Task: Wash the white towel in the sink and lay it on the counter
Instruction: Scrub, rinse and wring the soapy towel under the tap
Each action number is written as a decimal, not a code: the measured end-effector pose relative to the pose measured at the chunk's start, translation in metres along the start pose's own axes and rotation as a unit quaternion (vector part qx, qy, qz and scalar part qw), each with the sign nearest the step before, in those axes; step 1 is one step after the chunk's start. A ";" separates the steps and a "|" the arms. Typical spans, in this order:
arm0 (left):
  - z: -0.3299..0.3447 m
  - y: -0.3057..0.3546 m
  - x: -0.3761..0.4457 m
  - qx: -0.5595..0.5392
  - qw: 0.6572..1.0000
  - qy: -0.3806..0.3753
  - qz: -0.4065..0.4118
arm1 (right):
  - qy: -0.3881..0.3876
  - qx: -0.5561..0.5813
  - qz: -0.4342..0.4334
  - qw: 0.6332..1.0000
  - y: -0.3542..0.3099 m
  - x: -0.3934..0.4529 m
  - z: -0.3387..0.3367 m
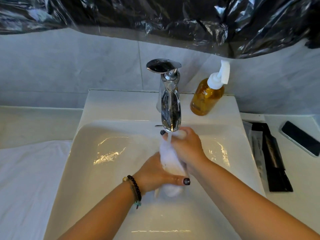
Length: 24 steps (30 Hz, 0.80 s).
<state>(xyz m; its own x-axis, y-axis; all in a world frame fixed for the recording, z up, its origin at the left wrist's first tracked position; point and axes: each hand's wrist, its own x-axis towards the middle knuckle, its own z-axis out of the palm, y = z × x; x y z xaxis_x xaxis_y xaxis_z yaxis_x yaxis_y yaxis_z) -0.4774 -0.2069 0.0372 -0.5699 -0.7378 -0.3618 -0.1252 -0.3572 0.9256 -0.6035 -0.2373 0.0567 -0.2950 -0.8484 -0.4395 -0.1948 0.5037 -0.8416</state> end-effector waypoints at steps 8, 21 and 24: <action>-0.018 0.013 -0.006 -0.361 0.917 -0.125 -0.117 | -0.255 -0.312 -0.359 0.842 0.004 0.007 -0.077; -0.012 0.042 0.012 0.030 0.995 0.038 -0.092 | -0.187 -0.540 -0.653 0.497 -0.018 0.047 -0.036; -0.007 0.028 0.015 0.079 0.986 0.123 -0.085 | -0.183 -0.658 -0.569 0.457 -0.021 0.045 -0.020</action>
<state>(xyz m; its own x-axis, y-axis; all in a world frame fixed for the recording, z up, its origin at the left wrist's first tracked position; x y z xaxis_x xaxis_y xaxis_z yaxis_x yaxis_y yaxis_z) -0.4839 -0.2323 0.0564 -0.3177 -0.7991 -0.5103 -0.3376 -0.4076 0.8485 -0.6319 -0.2828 0.0605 0.8281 -0.5315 -0.1782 -0.4924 -0.8416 0.2220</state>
